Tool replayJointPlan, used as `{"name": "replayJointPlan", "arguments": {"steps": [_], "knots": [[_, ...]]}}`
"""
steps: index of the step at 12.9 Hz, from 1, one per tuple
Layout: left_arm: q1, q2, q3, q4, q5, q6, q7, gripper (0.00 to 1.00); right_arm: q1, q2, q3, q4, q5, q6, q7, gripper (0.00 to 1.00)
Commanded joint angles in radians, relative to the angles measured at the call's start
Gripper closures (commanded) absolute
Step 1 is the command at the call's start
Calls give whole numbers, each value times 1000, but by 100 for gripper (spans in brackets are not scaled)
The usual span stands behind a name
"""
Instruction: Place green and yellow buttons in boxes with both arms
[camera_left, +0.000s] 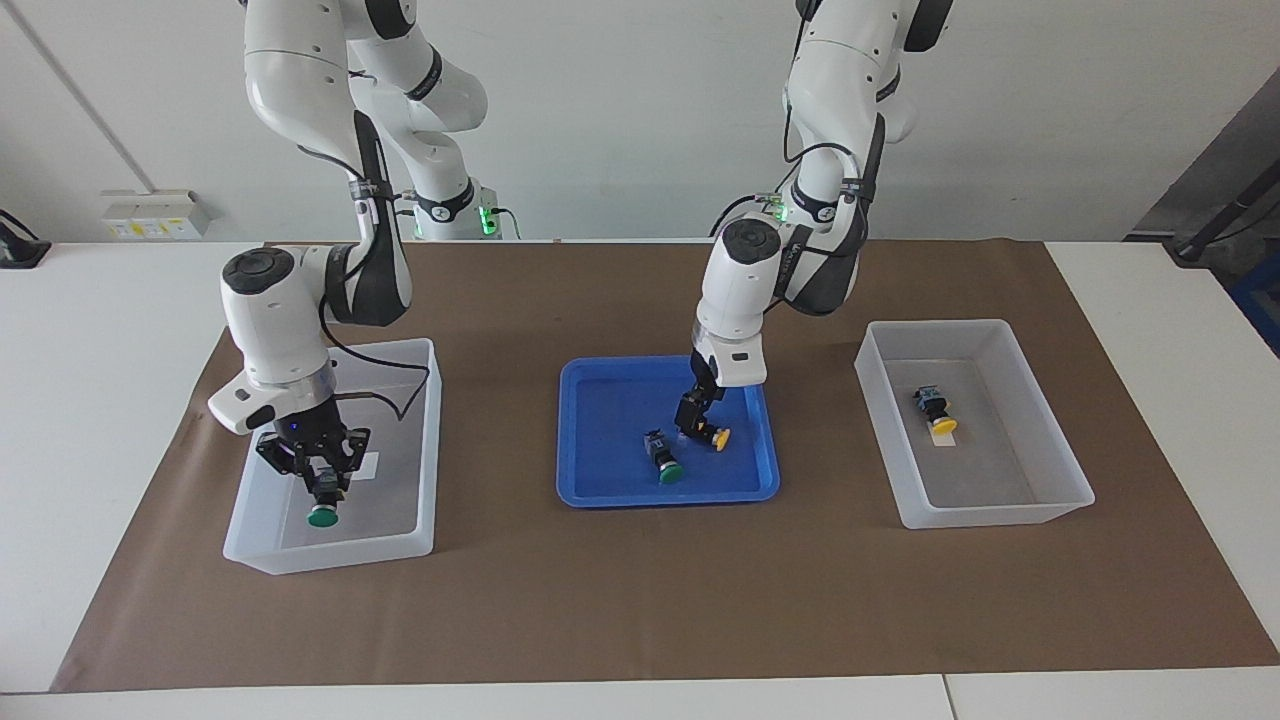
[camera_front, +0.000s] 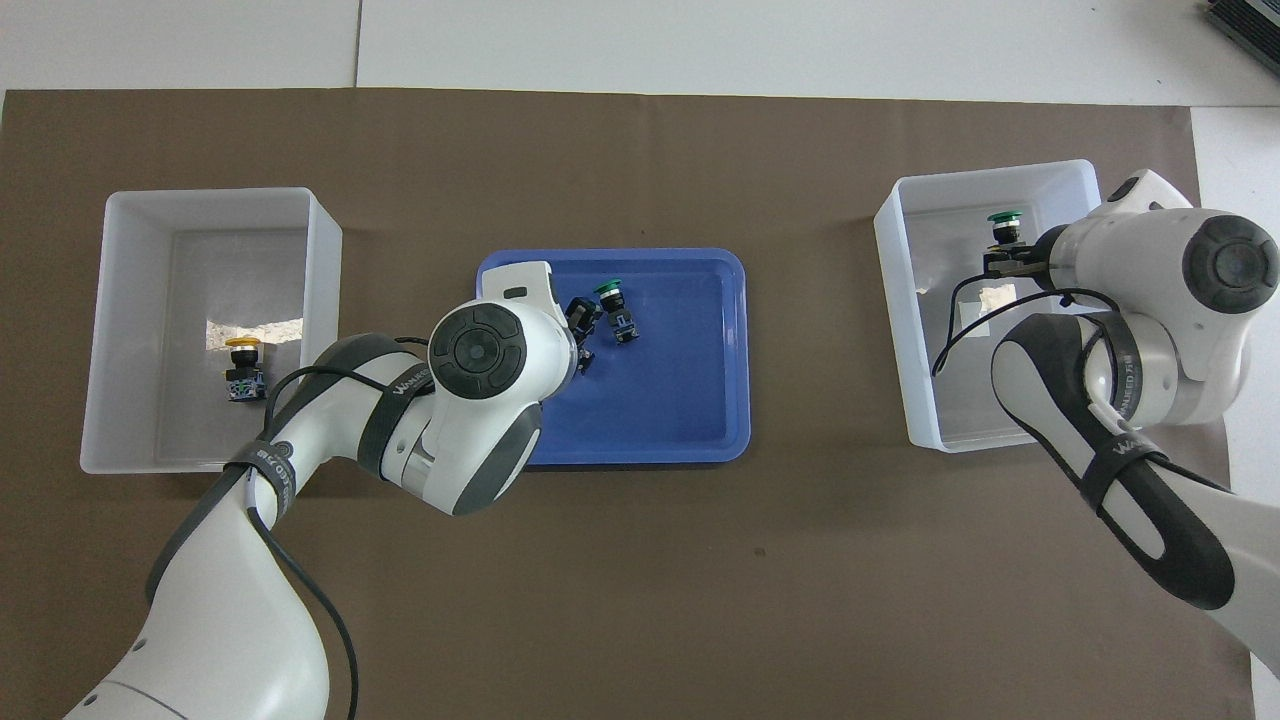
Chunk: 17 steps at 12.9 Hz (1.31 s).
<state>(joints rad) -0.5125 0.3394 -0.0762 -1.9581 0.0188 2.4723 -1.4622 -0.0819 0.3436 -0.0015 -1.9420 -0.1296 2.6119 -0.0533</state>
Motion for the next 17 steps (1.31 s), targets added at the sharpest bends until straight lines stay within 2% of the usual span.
{"name": "replayJointPlan", "arguments": {"steps": [1,3,4,6,7,8,9,10,14,17], "knots": [[-33,10,18,-19,23,26,-32,0,-29,49,11,57,7,20,-31,100],[-41,12,18,-21,23,30,-30,1,-29,70,11,64,7,36,-28,100],[-40,12,18,-24,23,30,-30,14,-27,78,11,64,7,48,-27,100],[-40,10,18,-28,24,28,-23,65,-22,83,11,66,8,51,-23,94],[-38,10,19,-28,24,27,-15,86,-21,89,11,69,8,53,-23,86],[-37,10,19,-24,32,14,-4,100,-22,91,11,75,8,51,-23,58],[-31,10,19,-18,53,-7,2,100,-21,89,12,80,8,51,-23,22],[-27,0,19,-9,65,-47,19,100,-16,87,12,83,11,51,-23,1],[28,-153,13,7,56,-226,106,100,-7,31,14,84,19,-19,-22,0],[83,-198,13,83,8,-353,195,100,-4,-69,40,84,24,-142,-19,0]]}}
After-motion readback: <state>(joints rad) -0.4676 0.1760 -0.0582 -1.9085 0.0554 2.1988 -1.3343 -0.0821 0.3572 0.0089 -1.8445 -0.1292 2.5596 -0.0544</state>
